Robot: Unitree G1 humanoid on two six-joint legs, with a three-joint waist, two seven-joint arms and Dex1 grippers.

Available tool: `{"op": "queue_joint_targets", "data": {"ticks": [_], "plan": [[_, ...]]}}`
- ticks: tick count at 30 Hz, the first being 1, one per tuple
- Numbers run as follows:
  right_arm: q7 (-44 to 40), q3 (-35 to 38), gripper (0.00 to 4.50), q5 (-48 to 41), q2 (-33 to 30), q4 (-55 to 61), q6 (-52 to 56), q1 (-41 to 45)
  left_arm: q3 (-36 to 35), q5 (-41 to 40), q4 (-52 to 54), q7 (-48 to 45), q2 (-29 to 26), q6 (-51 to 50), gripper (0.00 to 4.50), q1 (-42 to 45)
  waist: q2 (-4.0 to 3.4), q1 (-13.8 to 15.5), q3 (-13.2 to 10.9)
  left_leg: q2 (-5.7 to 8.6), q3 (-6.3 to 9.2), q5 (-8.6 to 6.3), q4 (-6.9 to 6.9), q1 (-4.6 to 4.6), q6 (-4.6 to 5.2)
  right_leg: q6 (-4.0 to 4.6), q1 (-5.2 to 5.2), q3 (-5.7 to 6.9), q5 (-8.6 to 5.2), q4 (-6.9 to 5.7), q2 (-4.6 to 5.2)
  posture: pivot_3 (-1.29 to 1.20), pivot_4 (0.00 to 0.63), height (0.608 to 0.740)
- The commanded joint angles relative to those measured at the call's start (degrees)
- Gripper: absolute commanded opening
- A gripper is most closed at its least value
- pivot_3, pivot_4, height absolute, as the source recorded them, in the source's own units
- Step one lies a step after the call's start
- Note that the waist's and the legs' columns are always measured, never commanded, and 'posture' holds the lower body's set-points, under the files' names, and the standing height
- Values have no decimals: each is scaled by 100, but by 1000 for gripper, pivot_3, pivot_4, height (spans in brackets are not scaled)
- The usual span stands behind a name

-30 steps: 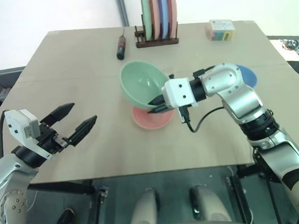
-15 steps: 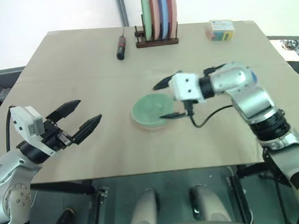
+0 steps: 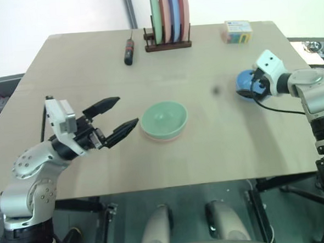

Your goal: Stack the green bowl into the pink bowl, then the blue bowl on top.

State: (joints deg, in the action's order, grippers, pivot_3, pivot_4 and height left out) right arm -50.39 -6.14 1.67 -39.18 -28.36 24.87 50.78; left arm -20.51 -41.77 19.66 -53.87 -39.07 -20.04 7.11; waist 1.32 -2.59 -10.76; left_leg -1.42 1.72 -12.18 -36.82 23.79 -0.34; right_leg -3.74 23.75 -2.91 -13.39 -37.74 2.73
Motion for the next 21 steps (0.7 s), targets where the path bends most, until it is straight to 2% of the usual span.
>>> {"op": "queue_joint_targets", "data": {"ticks": [1, 7, 12, 19, 21], "plan": [[239, 125, 4347, 25, 15, -451, 18, -83, 150, 44, -142, -142, -29, 121, 4500, 289, 0, 4, 0, -1, 0, 0, 0, -1, 0, 0, 0, 0, 0, 0, -1, 0, 150, 740], [305, -22, 4347, 126, 156, -868, -186, -240, 287, 99, -377, -272, -55, 136, 4500, 577, -1, 7, -1, 0, -2, 0, 0, 4, 0, -2, 1, -5, 1, 3, -2, 0, 150, 740], [239, -9, 2970, 126, 178, -918, -286, -235, 279, 107, -371, -324, -65, 120, 4500, 589, -2, 12, -1, 0, -3, 0, 0, 2, 1, -3, 2, -7, 1, 0, -2, 0, 150, 740], [99, -3, 225, 81, 220, -770, -362, -211, 226, 101, -367, -332, -74, 120, 4500, 541, 0, 14, 0, 0, -3, 0, 0, 3, 0, -3, 2, -6, 1, 1, -2, 0, 150, 740], [-49, 30, 89, -21, 239, -583, -363, -235, 198, 90, -370, -343, -78, 126, 4500, 521, 6, 11, 3, -1, -2, 0, 0, -3, 0, -3, -1, -6, 1, 1, -3, 0, 150, 740]]}}
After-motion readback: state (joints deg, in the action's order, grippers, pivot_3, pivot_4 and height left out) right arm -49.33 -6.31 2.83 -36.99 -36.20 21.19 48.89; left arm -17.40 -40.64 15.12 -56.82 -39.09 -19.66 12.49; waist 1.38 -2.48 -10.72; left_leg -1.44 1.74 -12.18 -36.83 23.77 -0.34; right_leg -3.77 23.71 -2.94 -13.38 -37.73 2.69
